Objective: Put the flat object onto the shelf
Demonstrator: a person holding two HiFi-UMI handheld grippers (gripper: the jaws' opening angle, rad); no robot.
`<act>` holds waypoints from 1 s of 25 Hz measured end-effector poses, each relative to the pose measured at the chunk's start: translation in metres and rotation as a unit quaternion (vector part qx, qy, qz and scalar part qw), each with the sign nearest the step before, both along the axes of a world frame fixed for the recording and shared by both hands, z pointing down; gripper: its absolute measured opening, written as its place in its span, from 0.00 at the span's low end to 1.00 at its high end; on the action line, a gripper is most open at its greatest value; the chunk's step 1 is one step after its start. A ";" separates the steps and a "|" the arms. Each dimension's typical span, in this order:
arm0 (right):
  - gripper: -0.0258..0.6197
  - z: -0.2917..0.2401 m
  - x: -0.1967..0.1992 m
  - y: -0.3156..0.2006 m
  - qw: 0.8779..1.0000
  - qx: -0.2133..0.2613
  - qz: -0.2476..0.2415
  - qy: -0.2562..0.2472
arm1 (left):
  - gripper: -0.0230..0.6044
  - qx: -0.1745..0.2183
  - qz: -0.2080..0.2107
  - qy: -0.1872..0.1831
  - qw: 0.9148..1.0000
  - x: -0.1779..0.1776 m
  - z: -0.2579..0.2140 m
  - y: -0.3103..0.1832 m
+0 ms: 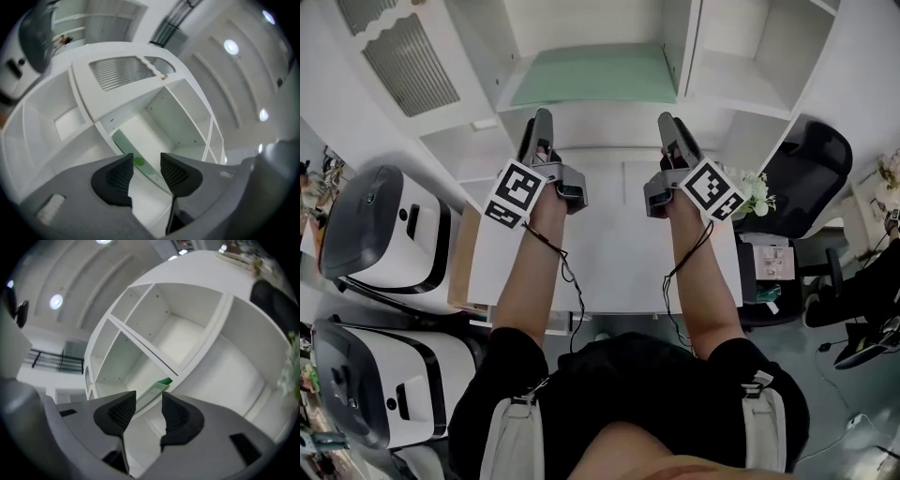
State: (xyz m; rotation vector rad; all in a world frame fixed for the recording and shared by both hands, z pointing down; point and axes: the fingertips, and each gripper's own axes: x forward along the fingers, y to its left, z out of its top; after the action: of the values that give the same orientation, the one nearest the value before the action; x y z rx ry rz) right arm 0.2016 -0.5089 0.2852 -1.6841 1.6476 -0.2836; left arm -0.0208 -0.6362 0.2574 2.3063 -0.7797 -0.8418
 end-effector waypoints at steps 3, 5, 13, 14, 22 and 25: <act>0.28 0.003 -0.014 0.015 0.987 -0.037 0.041 0.152 | 0.31 0.071 -0.055 -0.139 0.986 0.000 0.014 0.020; 0.27 0.004 -0.025 0.025 0.966 -0.054 0.067 0.242 | 0.28 0.107 -0.064 -0.220 0.967 0.008 0.027 0.036; 0.04 0.039 -0.036 0.069 0.931 -0.084 0.101 0.340 | 0.06 0.232 -0.112 -0.398 0.881 0.036 0.070 0.120; 0.04 0.048 -0.034 0.074 0.933 -0.089 0.097 0.335 | 0.06 0.224 -0.102 -0.398 0.884 0.039 0.079 0.129; 0.04 0.099 -0.028 0.106 0.932 -0.125 0.077 0.331 | 0.06 0.171 -0.063 -0.405 0.896 0.054 0.138 0.171; 0.04 0.100 -0.027 0.112 0.933 -0.125 0.073 0.329 | 0.06 0.166 -0.069 -0.401 0.898 0.052 0.137 0.177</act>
State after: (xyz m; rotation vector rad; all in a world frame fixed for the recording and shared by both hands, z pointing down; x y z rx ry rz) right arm 0.1741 -0.3966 0.3857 -2.2478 1.9997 0.1827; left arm 0.0311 -0.4587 0.3945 2.9604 -1.2187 -0.0146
